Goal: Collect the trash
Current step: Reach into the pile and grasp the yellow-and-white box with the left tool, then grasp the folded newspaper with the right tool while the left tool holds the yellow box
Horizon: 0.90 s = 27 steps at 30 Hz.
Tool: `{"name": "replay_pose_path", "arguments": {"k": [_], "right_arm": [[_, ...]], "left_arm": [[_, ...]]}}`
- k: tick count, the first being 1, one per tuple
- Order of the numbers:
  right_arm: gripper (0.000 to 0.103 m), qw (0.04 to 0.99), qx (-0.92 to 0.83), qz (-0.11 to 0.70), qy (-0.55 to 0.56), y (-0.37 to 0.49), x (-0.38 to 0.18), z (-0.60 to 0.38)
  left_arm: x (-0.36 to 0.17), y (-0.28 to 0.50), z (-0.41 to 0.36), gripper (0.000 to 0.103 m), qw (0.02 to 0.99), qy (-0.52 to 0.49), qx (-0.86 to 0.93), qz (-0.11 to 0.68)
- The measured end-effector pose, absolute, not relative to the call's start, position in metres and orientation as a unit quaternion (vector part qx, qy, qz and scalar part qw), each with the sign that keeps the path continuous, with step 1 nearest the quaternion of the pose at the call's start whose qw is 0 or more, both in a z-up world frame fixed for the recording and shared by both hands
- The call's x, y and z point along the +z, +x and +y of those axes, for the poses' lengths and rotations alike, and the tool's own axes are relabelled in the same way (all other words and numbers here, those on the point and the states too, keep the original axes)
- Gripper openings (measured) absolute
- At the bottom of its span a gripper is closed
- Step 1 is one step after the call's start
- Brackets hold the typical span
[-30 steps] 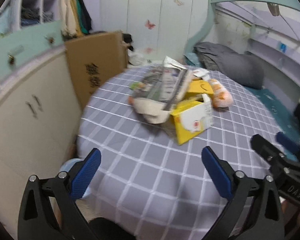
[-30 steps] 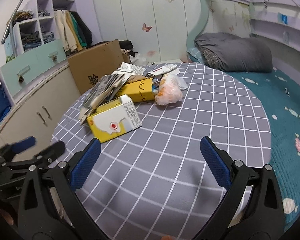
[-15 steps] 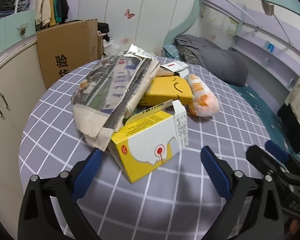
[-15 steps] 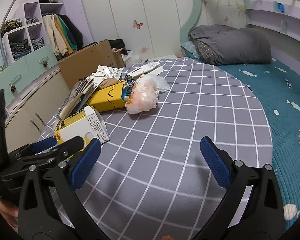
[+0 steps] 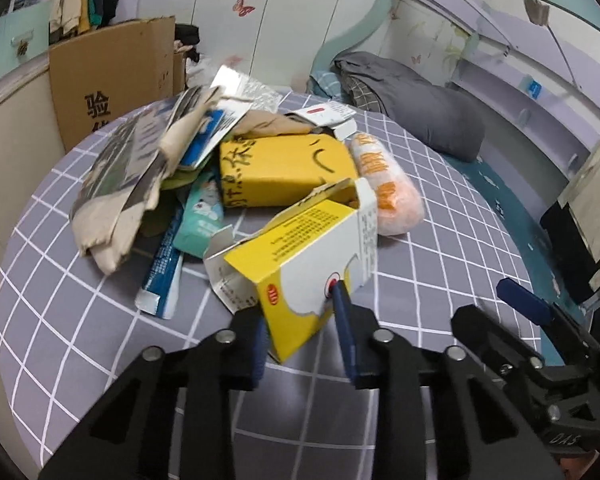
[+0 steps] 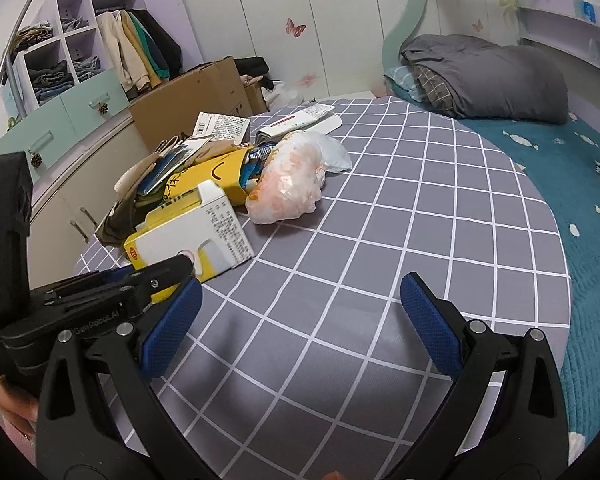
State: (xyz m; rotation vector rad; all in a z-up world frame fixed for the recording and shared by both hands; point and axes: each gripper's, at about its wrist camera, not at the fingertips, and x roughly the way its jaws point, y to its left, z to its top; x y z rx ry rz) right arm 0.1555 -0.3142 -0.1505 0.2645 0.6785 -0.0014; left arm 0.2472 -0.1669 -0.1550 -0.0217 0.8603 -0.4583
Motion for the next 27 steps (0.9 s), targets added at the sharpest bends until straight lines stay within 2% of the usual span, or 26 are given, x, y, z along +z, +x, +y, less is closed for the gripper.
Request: {"name": "replay_pose_path", "arguments": {"k": [4, 5, 18, 27], "right_arm": [[0.097, 0.935, -0.004, 0.331, 0.131, 0.151, -0.149, -0.316], [0.097, 0.935, -0.004, 0.329, 0.132, 0.149, -0.148, -0.316], [0.097, 0.942, 0.024, 0.306, 0.139, 0.138, -0.124, -0.292], [0.097, 0.937, 0.078, 0.308, 0.144, 0.173, -0.115, -0.237]], "left_arm": [[-0.146, 0.235, -0.165, 0.012, 0.885, -0.012, -0.234, 0.401], [-0.143, 0.232, -0.165, 0.003, 0.886, -0.017, -0.241, 0.396], [-0.084, 0.170, -0.104, 0.003, 0.926, -0.052, -0.223, 0.299], [-0.066, 0.184, -0.033, 0.003, 0.955, -0.065, -0.099, 0.272]]}}
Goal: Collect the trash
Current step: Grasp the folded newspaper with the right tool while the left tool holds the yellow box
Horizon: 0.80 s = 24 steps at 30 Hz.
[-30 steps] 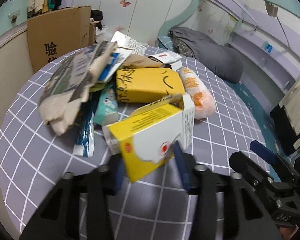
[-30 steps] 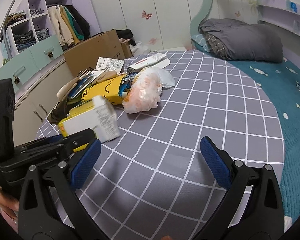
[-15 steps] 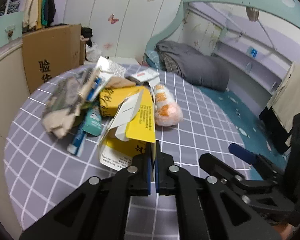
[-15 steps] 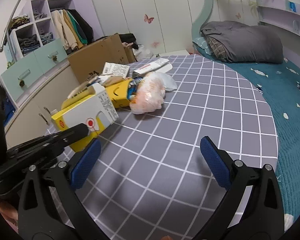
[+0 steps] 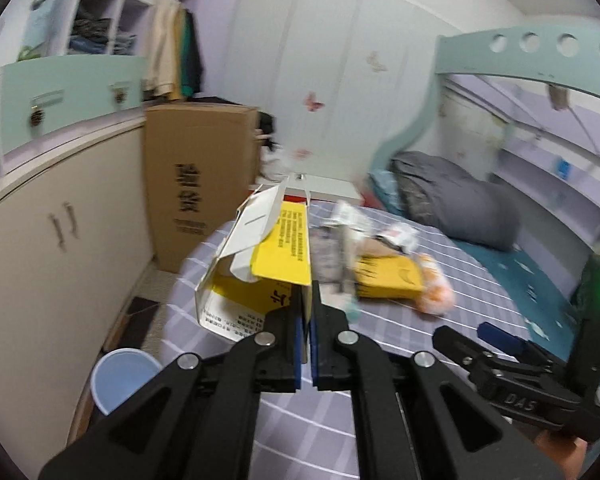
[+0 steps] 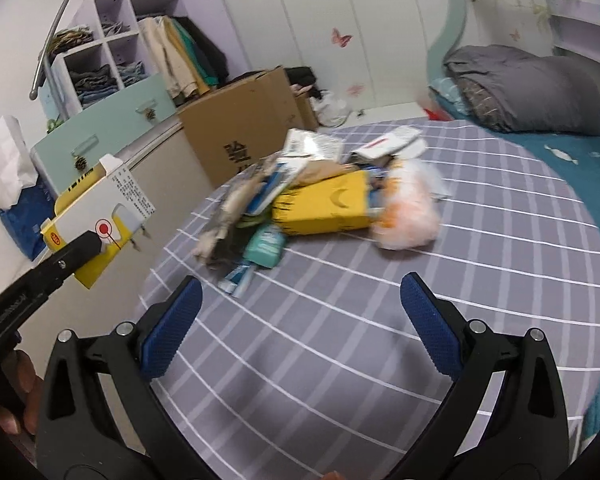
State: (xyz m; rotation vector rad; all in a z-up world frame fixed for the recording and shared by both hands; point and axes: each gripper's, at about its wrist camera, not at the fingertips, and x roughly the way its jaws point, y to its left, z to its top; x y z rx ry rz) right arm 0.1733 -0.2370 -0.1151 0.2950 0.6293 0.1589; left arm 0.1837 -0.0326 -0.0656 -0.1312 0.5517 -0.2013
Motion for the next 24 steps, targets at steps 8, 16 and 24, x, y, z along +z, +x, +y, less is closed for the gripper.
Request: {"name": "replay_pose_path", "arguments": {"k": [8, 16, 24], "right_arm": [[0.097, 0.913, 0.129, 0.337, 0.191, 0.230, -0.127, -0.191], [0.020, 0.904, 0.105, 0.348, 0.227, 0.265, -0.137, -0.171], [0.006, 0.938, 0.101, 0.305, 0.129, 0.253, -0.112, -0.132]], "left_arm": [[-0.077, 0.207, 0.009, 0.003, 0.956, -0.073, -0.060, 0.279], [-0.092, 0.224, 0.032, 0.003, 0.953, -0.081, -0.053, 0.287], [-0.104, 0.228, 0.058, 0.003, 0.949, -0.101, -0.046, 0.295]]}}
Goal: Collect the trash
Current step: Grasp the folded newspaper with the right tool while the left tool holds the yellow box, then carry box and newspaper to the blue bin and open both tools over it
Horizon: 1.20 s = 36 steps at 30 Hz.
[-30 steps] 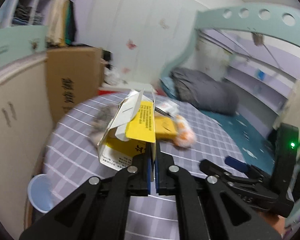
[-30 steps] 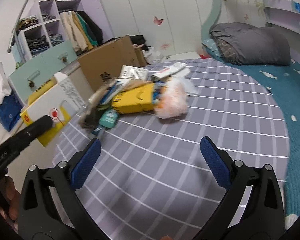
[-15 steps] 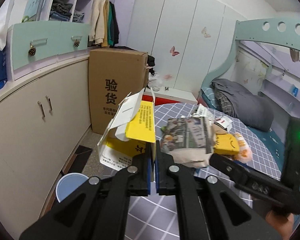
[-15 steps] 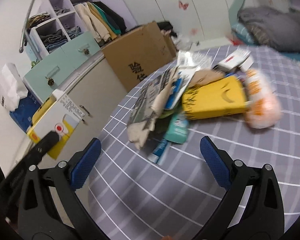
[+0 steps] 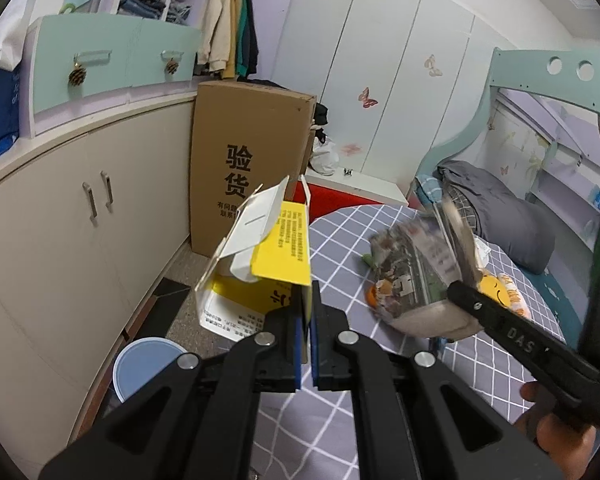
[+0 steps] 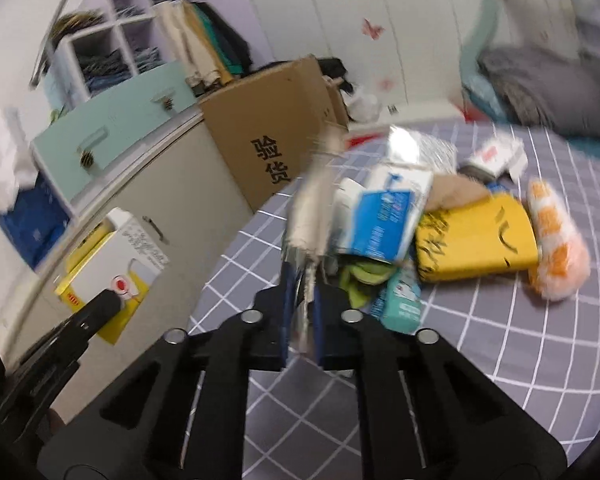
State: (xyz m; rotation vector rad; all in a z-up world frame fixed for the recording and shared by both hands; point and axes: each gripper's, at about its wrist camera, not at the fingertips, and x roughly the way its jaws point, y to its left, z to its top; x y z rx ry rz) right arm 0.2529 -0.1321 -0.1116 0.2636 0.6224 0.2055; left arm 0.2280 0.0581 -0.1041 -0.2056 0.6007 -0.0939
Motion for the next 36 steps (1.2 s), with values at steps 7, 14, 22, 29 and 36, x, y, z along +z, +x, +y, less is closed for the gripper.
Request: {"name": "replay_pose_path", "arguments": {"k": [7, 14, 22, 29, 36], "right_arm": [[0.005, 0.942, 0.131, 0.295, 0.095, 0.249, -0.105, -0.092], [0.004, 0.933, 0.198, 0.291, 0.071, 0.241, -0.097, -0.036], [0.004, 0.907, 0.280, 0.309, 0.060, 0.252, -0.113, 0.055], [0.024, 0.890, 0.295, 0.343, 0.056, 0.298, -0.174, 0.129], [0.080, 0.873, 0.263, 0.406, 0.066, 0.317, -0.226, 0.138]], "left_arm": [[-0.109, 0.221, 0.085, 0.003, 0.948, -0.115, -0.032, 0.296], [-0.112, 0.208, 0.133, 0.003, 0.947, -0.136, 0.000, 0.292], [-0.129, 0.203, 0.217, 0.003, 0.938, -0.141, 0.083, 0.306], [-0.159, 0.217, 0.282, 0.003, 0.917, -0.149, 0.140, 0.344], [-0.202, 0.226, 0.303, 0.003, 0.893, -0.159, 0.147, 0.394]]}}
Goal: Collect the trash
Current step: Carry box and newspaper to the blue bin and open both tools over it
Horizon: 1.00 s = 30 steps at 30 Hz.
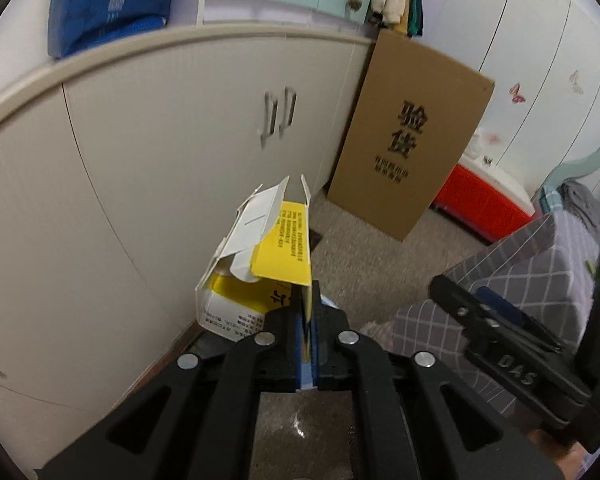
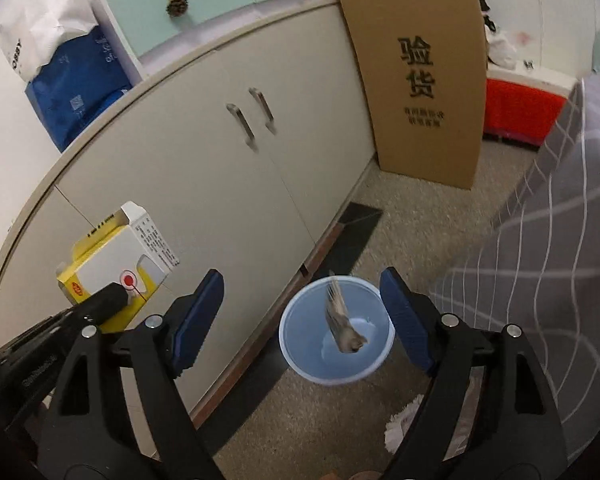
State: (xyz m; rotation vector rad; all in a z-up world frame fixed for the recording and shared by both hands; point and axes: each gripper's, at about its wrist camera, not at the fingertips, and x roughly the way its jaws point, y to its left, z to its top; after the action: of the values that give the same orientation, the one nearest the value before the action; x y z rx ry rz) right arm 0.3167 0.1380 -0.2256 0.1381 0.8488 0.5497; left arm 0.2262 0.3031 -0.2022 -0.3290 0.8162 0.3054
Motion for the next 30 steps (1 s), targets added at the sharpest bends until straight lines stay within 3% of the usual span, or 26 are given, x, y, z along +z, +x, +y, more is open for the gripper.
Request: {"name": "replay_pose_path", "arguments": {"k": [12, 22, 23, 24, 25, 30], "right_arm": [[0.080, 0.907, 0.217, 0.362, 0.017, 0.304, -0.211, 0.125], [0.083, 0.916, 0.206, 0.339, 0.061, 0.304, -0.194, 0.110], [0.084, 0.917, 0.203, 0.338, 0.063, 0.305, -0.194, 0.108], [0.084, 0.917, 0.202, 0.339, 0.064, 0.306, -0.194, 0.108], [0.084, 0.916, 0.201, 0.341, 0.065, 0.306, -0.194, 0.107], [0.084, 0.913, 0.199, 0.348, 0.074, 0.306, -0.195, 0.104]], "left_arm": [[-0.221, 0.245, 0.288, 0.004, 0.885, -0.151, 0.126, 0.423], [-0.221, 0.274, 0.287, 0.006, 0.882, -0.177, 0.113, 0.423], [-0.222, 0.278, 0.289, 0.024, 0.878, -0.183, 0.118, 0.427], [-0.224, 0.280, 0.291, 0.068, 0.873, -0.188, 0.122, 0.432], [-0.226, 0.282, 0.295, 0.082, 0.869, -0.200, 0.129, 0.434], [-0.225, 0.271, 0.298, 0.085, 0.870, -0.205, 0.143, 0.424]]}}
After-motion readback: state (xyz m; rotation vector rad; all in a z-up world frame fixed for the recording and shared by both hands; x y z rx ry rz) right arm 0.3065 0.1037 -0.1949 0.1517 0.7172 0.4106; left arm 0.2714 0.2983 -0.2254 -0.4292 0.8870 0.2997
